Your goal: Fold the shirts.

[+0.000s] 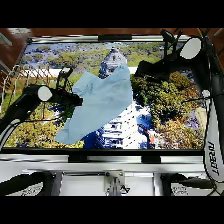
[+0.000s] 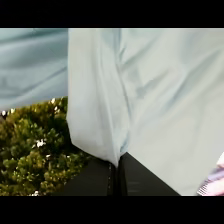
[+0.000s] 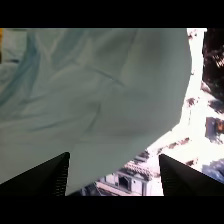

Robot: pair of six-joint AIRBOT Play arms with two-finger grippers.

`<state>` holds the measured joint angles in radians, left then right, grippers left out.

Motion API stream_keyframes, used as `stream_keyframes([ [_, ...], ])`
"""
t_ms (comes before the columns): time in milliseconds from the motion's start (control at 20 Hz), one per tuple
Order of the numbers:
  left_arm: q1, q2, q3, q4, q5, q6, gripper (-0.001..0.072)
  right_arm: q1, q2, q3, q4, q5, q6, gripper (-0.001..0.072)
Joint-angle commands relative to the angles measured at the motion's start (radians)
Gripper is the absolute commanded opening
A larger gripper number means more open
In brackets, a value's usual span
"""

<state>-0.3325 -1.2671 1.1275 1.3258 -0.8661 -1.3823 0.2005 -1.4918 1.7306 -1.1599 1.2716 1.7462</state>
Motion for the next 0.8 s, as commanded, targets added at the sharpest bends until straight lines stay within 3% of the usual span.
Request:
stream_keyframes([
  [0, -0.076, 0.144, 0.013, -0.002, -0.127, 0.035, 0.0053, 0.038, -0.032, 0.001, 0.06, -0.209, 0.041, 0.0673],
  [150, -0.156, 0.203, -0.034, 0.006, -0.217, -0.001, 0.0053, 0.1, -0.117, 0.001, 0.063, -0.233, 0.052, 0.0673],
  [450, -0.239, 0.297, -0.201, 0.009, -0.227, -0.119, 0.0053, 0.185, -0.313, 0.001, 0.171, -0.233, 0.056, 0.0673],
  [550, -0.266, 0.306, -0.238, 0.009, -0.227, -0.123, 0.0053, 0.2, -0.36, 0.001, 0.208, -0.228, 0.052, 0.0672],
  [750, -0.277, 0.304, -0.262, 0.005, -0.096, -0.123, 0.0054, 0.186, -0.365, 0.001, 0.18, -0.169, 0.005, 0.0672],
])
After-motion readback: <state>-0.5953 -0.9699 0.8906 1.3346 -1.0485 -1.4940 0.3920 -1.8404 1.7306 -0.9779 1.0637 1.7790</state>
